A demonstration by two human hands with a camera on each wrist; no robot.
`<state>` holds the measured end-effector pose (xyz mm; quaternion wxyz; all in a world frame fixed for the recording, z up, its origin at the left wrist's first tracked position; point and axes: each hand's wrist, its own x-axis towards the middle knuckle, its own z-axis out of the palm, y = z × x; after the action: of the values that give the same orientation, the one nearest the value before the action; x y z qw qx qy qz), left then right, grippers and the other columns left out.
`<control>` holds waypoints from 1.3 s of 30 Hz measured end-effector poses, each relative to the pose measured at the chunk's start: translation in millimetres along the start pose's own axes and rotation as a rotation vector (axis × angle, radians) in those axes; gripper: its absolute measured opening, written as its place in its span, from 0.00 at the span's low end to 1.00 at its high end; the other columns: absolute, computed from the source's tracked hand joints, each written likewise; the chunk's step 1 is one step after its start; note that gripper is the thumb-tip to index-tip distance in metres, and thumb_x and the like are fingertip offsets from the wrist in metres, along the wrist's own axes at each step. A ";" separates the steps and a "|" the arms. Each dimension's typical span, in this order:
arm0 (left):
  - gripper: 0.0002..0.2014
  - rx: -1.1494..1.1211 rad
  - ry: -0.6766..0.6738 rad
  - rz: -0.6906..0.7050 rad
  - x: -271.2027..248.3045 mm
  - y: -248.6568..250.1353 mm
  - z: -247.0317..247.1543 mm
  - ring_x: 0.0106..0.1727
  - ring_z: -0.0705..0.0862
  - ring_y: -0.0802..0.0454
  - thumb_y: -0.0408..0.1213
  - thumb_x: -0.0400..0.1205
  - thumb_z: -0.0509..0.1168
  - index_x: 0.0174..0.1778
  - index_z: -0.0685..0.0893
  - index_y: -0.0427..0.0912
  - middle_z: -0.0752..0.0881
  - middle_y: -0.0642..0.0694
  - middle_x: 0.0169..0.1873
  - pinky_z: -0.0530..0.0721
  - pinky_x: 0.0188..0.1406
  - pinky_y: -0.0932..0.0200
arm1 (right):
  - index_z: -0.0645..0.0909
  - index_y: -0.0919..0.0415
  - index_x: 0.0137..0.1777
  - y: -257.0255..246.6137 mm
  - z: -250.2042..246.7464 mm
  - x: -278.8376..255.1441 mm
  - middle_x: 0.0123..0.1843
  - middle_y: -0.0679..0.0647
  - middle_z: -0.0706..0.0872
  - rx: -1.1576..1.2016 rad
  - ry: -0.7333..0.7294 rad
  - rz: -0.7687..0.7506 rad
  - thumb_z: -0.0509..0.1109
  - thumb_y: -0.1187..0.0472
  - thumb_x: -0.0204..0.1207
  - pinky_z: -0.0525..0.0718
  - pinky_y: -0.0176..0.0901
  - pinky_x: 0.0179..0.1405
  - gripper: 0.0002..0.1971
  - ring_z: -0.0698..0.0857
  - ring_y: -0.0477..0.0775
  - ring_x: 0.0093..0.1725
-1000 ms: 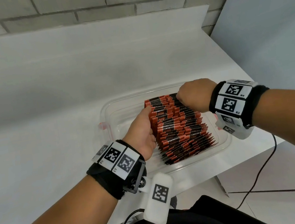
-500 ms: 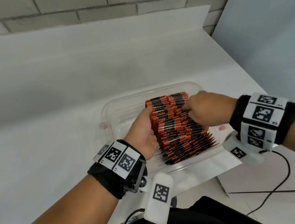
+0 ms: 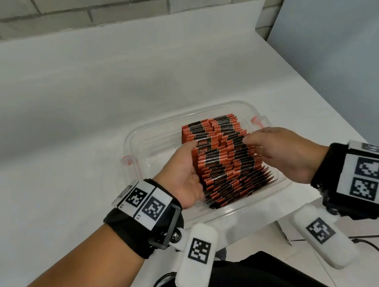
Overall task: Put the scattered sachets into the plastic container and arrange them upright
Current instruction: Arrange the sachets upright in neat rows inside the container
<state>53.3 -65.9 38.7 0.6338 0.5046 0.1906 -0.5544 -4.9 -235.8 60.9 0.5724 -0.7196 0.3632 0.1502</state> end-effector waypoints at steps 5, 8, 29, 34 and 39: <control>0.21 -0.016 -0.004 0.020 0.2 -1.7 -0.6 0.49 0.86 0.44 0.53 0.82 0.61 0.48 0.84 0.36 0.89 0.39 0.47 0.80 0.41 0.53 | 0.81 0.56 0.60 5.4 -1.9 4.9 0.61 0.49 0.85 -0.021 0.031 0.046 0.64 0.46 0.81 0.67 0.52 0.75 0.16 0.78 0.52 0.64; 0.22 -0.017 0.000 0.021 1.3 -3.2 -0.7 0.48 0.87 0.45 0.53 0.83 0.60 0.50 0.85 0.36 0.89 0.39 0.47 0.81 0.39 0.54 | 0.82 0.56 0.59 6.6 -1.2 5.4 0.52 0.48 0.87 0.001 -0.008 0.098 0.63 0.44 0.81 0.72 0.47 0.66 0.18 0.82 0.48 0.52; 0.21 -0.019 0.095 0.169 4.2 5.2 4.4 0.37 0.80 0.54 0.55 0.86 0.52 0.35 0.76 0.44 0.86 0.49 0.26 0.75 0.28 0.62 | 0.69 0.48 0.73 7.3 3.1 36.5 0.47 0.49 0.86 0.086 0.041 0.105 0.59 0.37 0.80 0.77 0.42 0.47 0.25 0.83 0.48 0.46; 0.19 -0.005 0.140 0.177 7.2 7.4 3.3 0.48 0.80 0.56 0.54 0.85 0.54 0.39 0.78 0.44 0.82 0.50 0.39 0.78 0.44 0.60 | 0.57 0.50 0.83 7.5 2.9 46.1 0.46 0.48 0.87 0.103 0.067 0.084 0.59 0.35 0.79 0.79 0.41 0.45 0.36 0.85 0.47 0.46; 0.22 -0.005 0.101 0.172 5.4 9.3 6.3 0.44 0.84 0.52 0.57 0.86 0.52 0.45 0.82 0.43 0.87 0.45 0.45 0.77 0.31 0.59 | 0.57 0.54 0.83 8.9 2.3 55.6 0.52 0.49 0.88 0.108 0.050 0.073 0.59 0.33 0.78 0.81 0.41 0.43 0.39 0.87 0.47 0.48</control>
<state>61.3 -75.2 40.9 0.6698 0.5447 0.1796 -0.4716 27.8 -253.9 18.7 0.5955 -0.6774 0.4109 0.1332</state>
